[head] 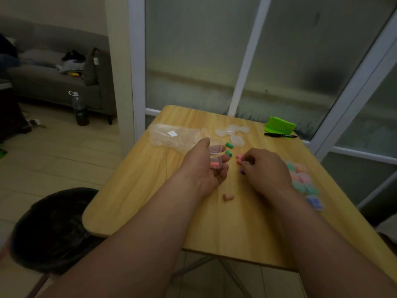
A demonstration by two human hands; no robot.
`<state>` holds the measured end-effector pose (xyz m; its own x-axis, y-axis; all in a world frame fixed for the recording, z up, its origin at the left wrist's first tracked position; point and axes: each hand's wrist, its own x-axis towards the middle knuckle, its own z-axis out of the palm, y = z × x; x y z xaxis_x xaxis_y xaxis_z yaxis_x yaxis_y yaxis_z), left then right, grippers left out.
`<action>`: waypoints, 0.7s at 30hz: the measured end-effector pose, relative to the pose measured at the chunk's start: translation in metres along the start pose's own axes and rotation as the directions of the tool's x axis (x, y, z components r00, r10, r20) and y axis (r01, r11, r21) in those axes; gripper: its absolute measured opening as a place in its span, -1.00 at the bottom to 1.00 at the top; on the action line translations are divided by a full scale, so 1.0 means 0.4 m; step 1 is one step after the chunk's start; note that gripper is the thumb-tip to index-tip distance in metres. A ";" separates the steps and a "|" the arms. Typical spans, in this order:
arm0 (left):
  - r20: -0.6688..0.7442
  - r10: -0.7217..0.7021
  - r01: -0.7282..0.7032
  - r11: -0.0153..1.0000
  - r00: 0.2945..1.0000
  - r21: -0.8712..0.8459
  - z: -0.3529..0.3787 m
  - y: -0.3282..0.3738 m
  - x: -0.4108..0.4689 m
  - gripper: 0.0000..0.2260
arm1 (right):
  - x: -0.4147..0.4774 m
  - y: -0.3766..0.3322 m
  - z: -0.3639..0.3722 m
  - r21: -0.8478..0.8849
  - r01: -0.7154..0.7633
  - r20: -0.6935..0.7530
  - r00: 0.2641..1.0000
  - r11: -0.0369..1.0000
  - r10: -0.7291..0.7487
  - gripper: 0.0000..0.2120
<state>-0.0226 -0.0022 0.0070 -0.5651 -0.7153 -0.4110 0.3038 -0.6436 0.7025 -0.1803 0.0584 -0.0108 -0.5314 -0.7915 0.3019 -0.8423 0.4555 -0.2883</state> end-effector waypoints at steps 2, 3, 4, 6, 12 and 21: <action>0.009 -0.006 0.006 1.000 1.000 -0.006 -0.002 0.000 0.007 -0.54 | -0.001 -0.003 0.005 -0.050 0.024 -0.007 1.000 0.998 -0.025 -0.83; 0.012 -0.009 0.009 1.000 1.000 -0.008 -0.002 0.000 0.008 -0.54 | -0.001 -0.005 0.008 -0.064 0.028 -0.012 1.000 0.998 -0.029 -0.82; 0.013 -0.009 0.010 1.000 1.000 -0.009 -0.002 0.001 0.010 -0.54 | -0.002 -0.007 0.010 -0.071 0.023 -0.019 1.000 0.997 -0.025 -0.82; 0.011 -0.008 0.008 1.000 1.000 -0.010 -0.002 0.002 0.011 -0.54 | 0.000 -0.012 0.012 -0.080 0.002 -0.037 0.999 0.997 -0.005 -0.83; 0.012 0.000 0.000 1.000 1.000 -0.009 -0.006 0.001 0.014 -0.54 | 0.004 -0.032 0.017 -0.085 -0.063 -0.069 0.996 0.994 0.058 -0.90; 0.023 -0.015 0.015 1.000 1.000 0.002 -0.008 -0.003 0.001 -0.55 | 0.016 -0.043 0.024 -0.088 -0.153 -0.063 0.987 0.984 0.148 -0.85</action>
<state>-0.0207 -0.0026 0.0043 -0.5875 -0.6989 -0.4079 0.2939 -0.6540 0.6971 -0.1684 0.0414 -0.0127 -0.6548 -0.6880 0.3130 -0.7556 0.6054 -0.2500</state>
